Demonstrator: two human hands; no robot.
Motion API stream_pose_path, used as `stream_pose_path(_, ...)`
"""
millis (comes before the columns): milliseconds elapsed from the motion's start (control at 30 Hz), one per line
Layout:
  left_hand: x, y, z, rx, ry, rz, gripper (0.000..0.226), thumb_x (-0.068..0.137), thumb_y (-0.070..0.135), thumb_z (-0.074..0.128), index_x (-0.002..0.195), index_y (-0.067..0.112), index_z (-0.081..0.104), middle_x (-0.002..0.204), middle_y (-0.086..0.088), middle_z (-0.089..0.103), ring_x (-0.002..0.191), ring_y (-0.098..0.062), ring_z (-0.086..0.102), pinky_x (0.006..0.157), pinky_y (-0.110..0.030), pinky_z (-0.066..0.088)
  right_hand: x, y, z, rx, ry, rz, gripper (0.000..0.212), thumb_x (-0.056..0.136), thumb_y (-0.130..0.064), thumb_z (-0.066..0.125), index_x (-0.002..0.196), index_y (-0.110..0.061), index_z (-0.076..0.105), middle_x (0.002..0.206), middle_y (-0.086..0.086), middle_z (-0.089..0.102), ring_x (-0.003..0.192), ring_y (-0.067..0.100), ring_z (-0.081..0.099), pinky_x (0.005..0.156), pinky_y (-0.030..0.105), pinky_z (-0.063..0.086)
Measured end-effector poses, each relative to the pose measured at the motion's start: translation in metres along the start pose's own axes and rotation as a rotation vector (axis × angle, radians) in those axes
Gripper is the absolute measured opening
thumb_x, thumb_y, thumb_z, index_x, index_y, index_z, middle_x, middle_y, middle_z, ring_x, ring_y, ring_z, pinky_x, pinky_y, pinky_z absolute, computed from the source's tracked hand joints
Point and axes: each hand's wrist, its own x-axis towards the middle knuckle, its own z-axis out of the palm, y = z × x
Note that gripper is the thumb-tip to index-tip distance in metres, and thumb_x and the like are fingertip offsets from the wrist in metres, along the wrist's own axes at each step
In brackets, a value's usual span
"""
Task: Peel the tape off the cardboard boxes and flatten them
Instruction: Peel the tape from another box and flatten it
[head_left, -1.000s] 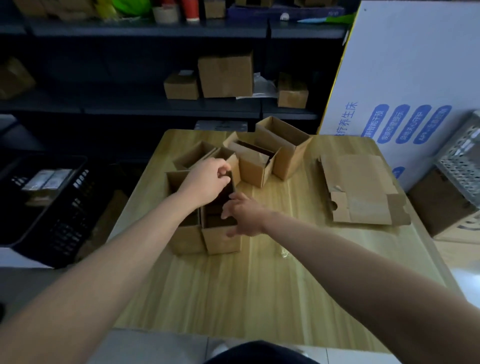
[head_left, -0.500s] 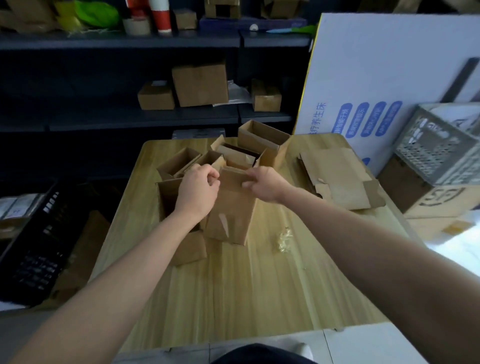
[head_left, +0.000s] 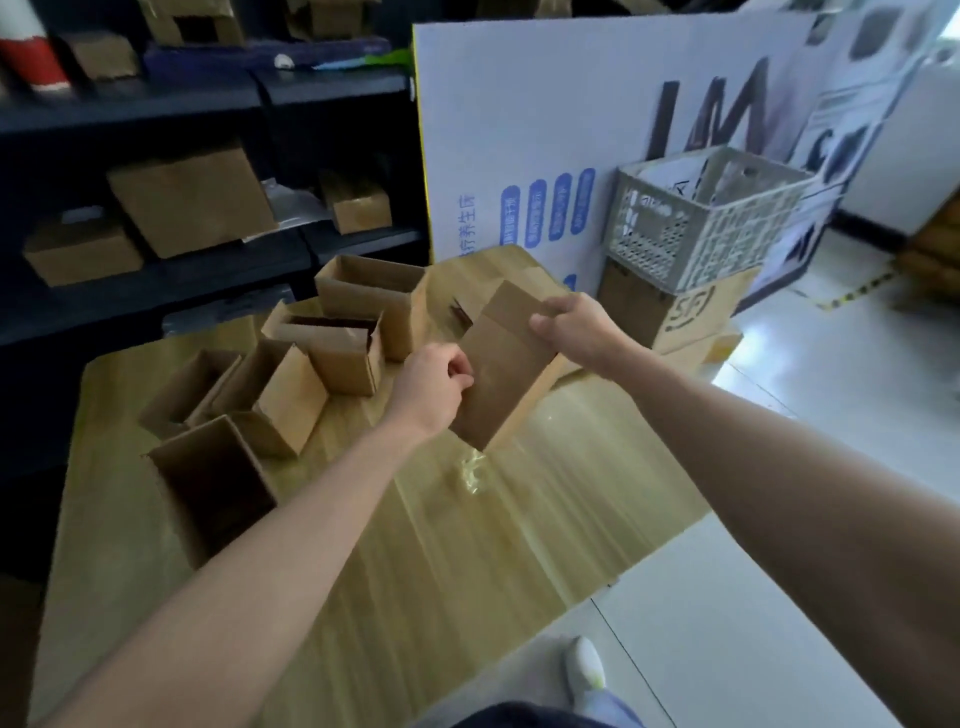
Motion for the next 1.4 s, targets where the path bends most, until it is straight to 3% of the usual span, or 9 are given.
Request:
stream_pose_path(133,0.008,0.028,0.041,-0.222,-0.12,0.096,0.022,0.088,0.001,0.061,0.073,0.017,0.054,0.083,0.001,0.057,0.076,-0.011,0.053,0.069,-0.014,0.037,-0.002,0.047,-0.035,-0.091,0.119,0.142,0.028,0.091,-0.022,0.056,0.109,-0.005,0.068,0.102,0.008,0.065,0.099,0.024,0.061,0.085,0.031,0.048)
stream_pose_path(267,0.008,0.059,0.072,-0.894,-0.177,-0.121,0.027,0.095,-0.005,0.045,0.075,0.014,0.045,0.071,-0.008,0.061,0.063,-0.005,0.061,0.065,-0.015,0.048,-0.007,0.098,-0.075,-0.175,0.175,0.29,0.019,0.088,-0.018,0.054,0.094,-0.005,0.066,0.089,0.011,0.062,0.09,0.029,0.06,0.078,0.036,0.051)
stream_pose_path(467,0.029,0.085,0.107,-1.248,-0.162,-0.398,0.023,0.098,0.0,0.041,0.08,0.013,0.046,0.065,-0.007,0.061,0.068,-0.022,0.059,0.068,-0.032,0.056,-0.014,0.15,-0.101,-0.405,0.157,0.288,0.043,0.09,-0.024,0.06,0.13,-0.012,0.052,0.133,0.014,0.05,0.122,0.031,0.046,0.102,0.046,0.042)
stream_pose_path(633,0.042,0.119,0.136,-1.351,-0.072,-0.455,0.022,0.098,0.0,0.04,0.08,0.011,0.044,0.071,-0.011,0.059,0.066,-0.022,0.057,0.072,-0.036,0.054,-0.008,0.141,-0.103,-0.364,-0.321,-0.011,0.104,0.069,-0.061,0.072,0.15,-0.04,0.01,0.16,-0.006,0.006,0.147,0.024,0.002,0.116,0.057,0.012)
stream_pose_path(900,0.053,0.139,0.158,-1.519,0.014,-0.632,0.018,0.098,-0.004,0.034,0.089,0.008,0.042,0.07,-0.012,0.054,0.062,-0.022,0.055,0.064,-0.036,0.055,0.003,0.148,-0.117,-0.336,-0.576,0.13,0.102,0.069,-0.02,0.079,0.145,-0.044,0.015,0.146,0.005,0.03,0.13,0.031,0.034,0.107,0.051,0.036)
stream_pose_path(1100,0.055,0.096,0.169,-0.843,0.025,-0.501,0.017,0.097,0.004,0.04,0.083,0.013,0.042,0.077,-0.008,0.052,0.062,-0.015,0.048,0.056,-0.022,0.045,-0.004,0.176,-0.152,-0.214,-0.466,0.282,0.084,0.077,0.001,0.067,0.14,-0.043,0.031,0.145,0.003,0.025,0.112,0.024,0.038,0.085,0.033,0.048)
stream_pose_path(1167,0.051,0.09,0.174,-0.525,-0.076,-0.351,0.011,0.094,0.017,0.054,0.092,0.011,0.045,0.088,-0.008,0.054,0.074,-0.017,0.052,0.063,-0.021,0.046,-0.004,0.18,-0.152,-0.337,-0.435,0.252,0.085,0.08,-0.004,0.066,0.145,-0.04,0.026,0.15,0.002,0.021,0.126,0.029,0.033,0.099,0.041,0.042)
stream_pose_path(1267,0.049,0.104,0.186,-0.172,-0.322,-0.177,0.051,0.081,0.046,0.068,0.111,0.008,0.05,0.115,-0.004,0.046,0.099,-0.018,0.053,0.084,-0.029,0.049,-0.002,0.187,-0.147,-0.496,-0.437,0.211,0.086,0.081,-0.018,0.069,0.149,-0.035,0.019,0.155,-0.006,0.011,0.14,0.031,0.018,0.11,0.051,0.028)
stream_pose_path(1400,0.047,0.122,0.201,0.275,-0.2,0.011,0.062,0.074,0.064,0.064,0.106,0.011,0.059,0.13,-0.005,0.031,0.107,-0.021,0.049,0.092,-0.033,0.045,-0.007,0.202,-0.133,-0.568,-0.421,0.155,0.092,0.08,-0.035,0.073,0.152,-0.025,0.017,0.157,-0.005,0.009,0.143,0.029,0.016,0.113,0.049,0.027)
